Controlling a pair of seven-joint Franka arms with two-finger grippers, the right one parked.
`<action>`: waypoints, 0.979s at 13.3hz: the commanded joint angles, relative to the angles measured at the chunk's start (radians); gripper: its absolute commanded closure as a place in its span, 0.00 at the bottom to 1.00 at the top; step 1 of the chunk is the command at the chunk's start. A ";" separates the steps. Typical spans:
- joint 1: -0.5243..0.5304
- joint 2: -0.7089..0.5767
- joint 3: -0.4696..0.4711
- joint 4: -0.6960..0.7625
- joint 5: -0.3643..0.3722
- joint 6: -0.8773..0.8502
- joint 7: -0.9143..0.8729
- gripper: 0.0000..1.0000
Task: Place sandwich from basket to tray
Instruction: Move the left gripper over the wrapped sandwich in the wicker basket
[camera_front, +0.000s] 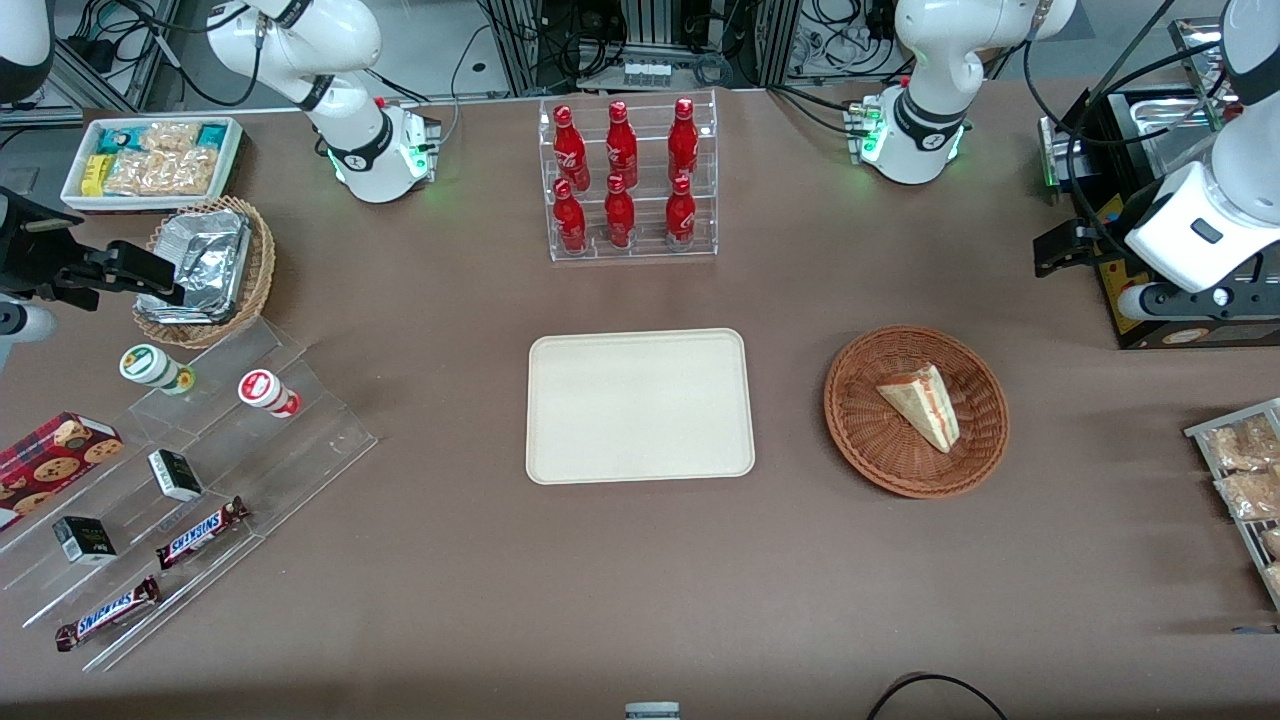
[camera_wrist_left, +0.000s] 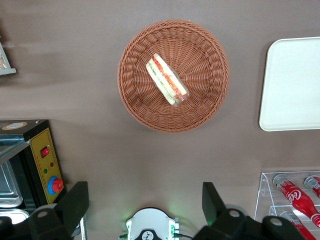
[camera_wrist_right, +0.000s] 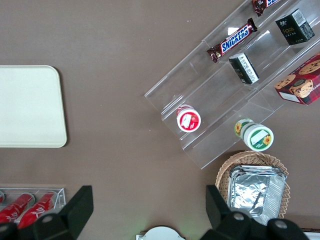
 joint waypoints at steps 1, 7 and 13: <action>-0.005 -0.015 0.005 -0.028 0.012 0.013 0.014 0.00; -0.009 -0.019 0.000 -0.212 0.017 0.120 0.009 0.00; -0.003 -0.064 0.002 -0.517 0.018 0.474 -0.026 0.00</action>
